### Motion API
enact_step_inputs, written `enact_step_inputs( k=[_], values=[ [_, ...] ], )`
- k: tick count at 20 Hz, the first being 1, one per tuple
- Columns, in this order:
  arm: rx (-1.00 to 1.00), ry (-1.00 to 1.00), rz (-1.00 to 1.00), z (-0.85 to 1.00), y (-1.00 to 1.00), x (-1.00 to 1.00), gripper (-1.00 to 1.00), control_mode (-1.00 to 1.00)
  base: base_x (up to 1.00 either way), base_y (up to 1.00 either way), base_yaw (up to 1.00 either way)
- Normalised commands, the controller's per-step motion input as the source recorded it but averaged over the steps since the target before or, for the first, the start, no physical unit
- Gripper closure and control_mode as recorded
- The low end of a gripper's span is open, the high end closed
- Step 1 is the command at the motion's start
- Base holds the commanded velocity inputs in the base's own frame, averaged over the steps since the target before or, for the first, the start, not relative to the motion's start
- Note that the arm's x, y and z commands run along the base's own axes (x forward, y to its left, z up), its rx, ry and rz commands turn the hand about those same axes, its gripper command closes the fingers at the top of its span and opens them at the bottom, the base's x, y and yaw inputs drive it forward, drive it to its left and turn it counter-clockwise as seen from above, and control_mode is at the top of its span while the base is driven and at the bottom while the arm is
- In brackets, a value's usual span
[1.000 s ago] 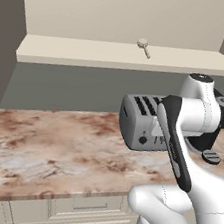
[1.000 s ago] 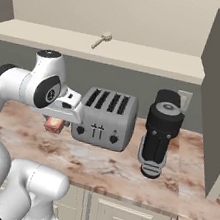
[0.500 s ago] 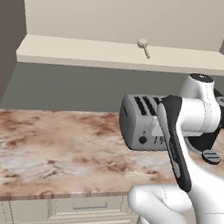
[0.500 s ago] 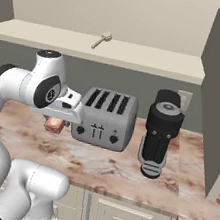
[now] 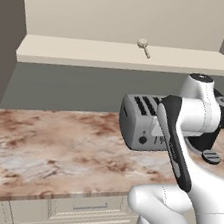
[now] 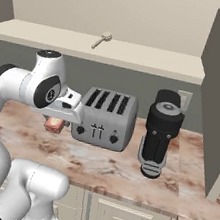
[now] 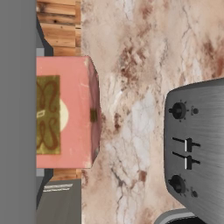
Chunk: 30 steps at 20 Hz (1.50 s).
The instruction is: Pick up the bar soap and dish brush from the sink, and place them back in the cabinet, and close the cabinet doors.
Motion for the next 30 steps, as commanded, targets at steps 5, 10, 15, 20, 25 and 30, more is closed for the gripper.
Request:
enact_step_inputs(
  k=[5, 10, 15, 20, 25, 30],
  values=[
    [0.00, 0.00, 0.00, 0.00, 0.00, 0.00, 1.00, 1.00, 0.00, 0.00, 0.00],
    [0.00, 0.00, 0.00, 0.00, 0.00, 0.00, 1.00, 1.00, 0.00, 0.00, 0.00],
    [0.00, 0.00, 0.00, 0.00, 0.00, 0.00, 1.00, 1.00, 0.00, 0.00, 0.00],
    [0.00, 0.00, 0.00, 0.00, 0.00, 0.00, 1.00, 1.00, 0.00, 0.00, 0.00],
    [0.00, 0.00, 0.00, 0.00, 0.00, 0.00, 1.00, 1.00, 0.00, 0.00, 0.00],
    [0.00, 0.00, 0.00, 0.00, 0.00, 0.00, 1.00, 1.00, 0.00, 0.00, 0.00]
  ],
)
